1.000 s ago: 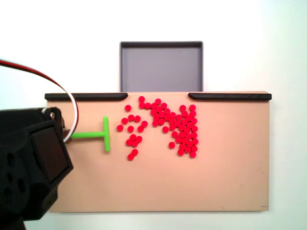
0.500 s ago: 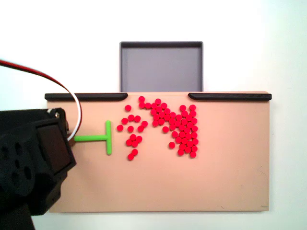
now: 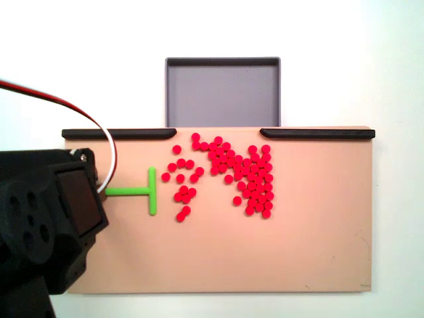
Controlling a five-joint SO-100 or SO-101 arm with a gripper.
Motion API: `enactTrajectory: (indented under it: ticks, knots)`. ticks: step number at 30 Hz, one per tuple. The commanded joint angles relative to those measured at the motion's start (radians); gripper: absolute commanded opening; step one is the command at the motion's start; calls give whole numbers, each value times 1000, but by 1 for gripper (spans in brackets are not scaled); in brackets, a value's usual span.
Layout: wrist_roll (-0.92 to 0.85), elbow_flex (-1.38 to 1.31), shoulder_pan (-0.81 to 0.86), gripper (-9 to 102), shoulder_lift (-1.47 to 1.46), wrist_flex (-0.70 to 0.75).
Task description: Gather the left side granules
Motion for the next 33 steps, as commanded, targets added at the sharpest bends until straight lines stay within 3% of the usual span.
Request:
enactTrajectory:
  ticks: [1,33]
  knots:
    - [5,-26,12,0,9,0]
    - [-21,-11,63,0,20,0]
